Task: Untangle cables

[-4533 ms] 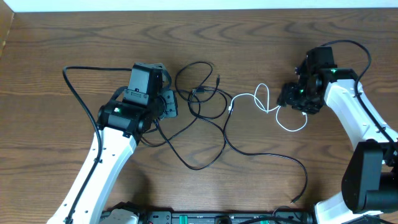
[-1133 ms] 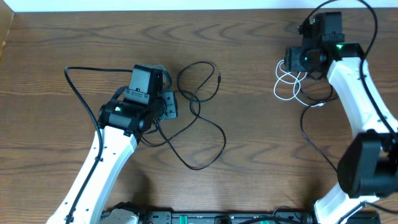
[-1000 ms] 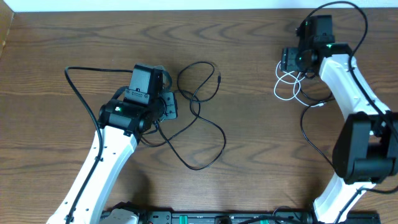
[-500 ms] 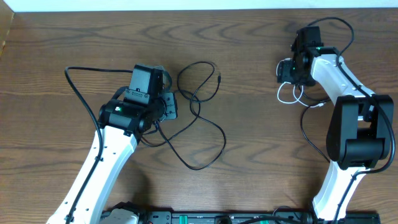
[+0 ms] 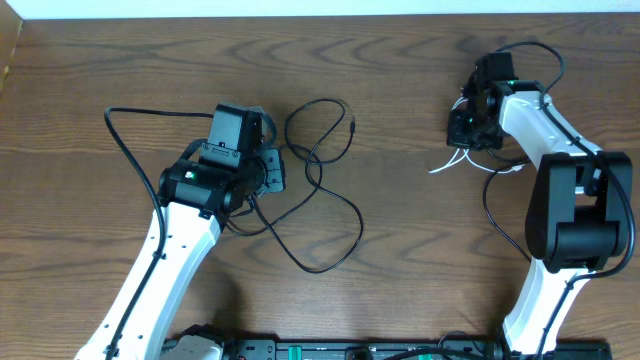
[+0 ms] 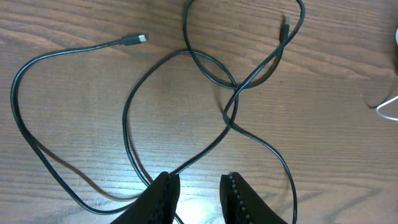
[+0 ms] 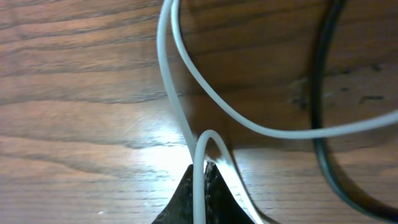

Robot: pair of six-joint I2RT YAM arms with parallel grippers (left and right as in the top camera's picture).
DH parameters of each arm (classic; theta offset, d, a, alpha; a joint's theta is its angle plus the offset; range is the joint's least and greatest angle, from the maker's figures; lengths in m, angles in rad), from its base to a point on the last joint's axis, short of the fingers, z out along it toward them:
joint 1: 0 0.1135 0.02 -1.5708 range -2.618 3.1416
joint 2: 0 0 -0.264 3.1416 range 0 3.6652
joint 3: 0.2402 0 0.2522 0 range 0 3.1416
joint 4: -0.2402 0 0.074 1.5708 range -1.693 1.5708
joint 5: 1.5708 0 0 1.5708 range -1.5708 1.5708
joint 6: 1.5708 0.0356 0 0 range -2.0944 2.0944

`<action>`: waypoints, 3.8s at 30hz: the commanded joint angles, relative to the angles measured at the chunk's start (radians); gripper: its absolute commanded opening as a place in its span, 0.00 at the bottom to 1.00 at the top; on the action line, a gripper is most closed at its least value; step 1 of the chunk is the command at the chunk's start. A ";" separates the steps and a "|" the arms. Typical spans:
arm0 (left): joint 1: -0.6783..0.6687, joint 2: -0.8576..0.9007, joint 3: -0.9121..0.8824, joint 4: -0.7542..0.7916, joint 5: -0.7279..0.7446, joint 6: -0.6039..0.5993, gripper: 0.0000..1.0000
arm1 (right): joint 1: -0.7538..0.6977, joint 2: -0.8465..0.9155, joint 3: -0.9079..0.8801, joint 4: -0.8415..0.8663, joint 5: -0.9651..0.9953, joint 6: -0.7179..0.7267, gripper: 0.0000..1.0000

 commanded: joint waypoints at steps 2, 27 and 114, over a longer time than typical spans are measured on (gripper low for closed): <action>0.005 0.004 0.002 -0.004 -0.002 0.005 0.28 | -0.043 -0.195 0.049 0.017 -0.151 -0.046 0.01; 0.005 0.004 0.002 -0.008 -0.002 0.005 0.28 | -0.757 -0.269 0.050 0.132 0.116 -0.045 0.01; 0.005 0.004 0.002 -0.056 -0.003 0.005 0.29 | -0.666 -0.248 0.338 -0.174 0.186 -0.001 0.06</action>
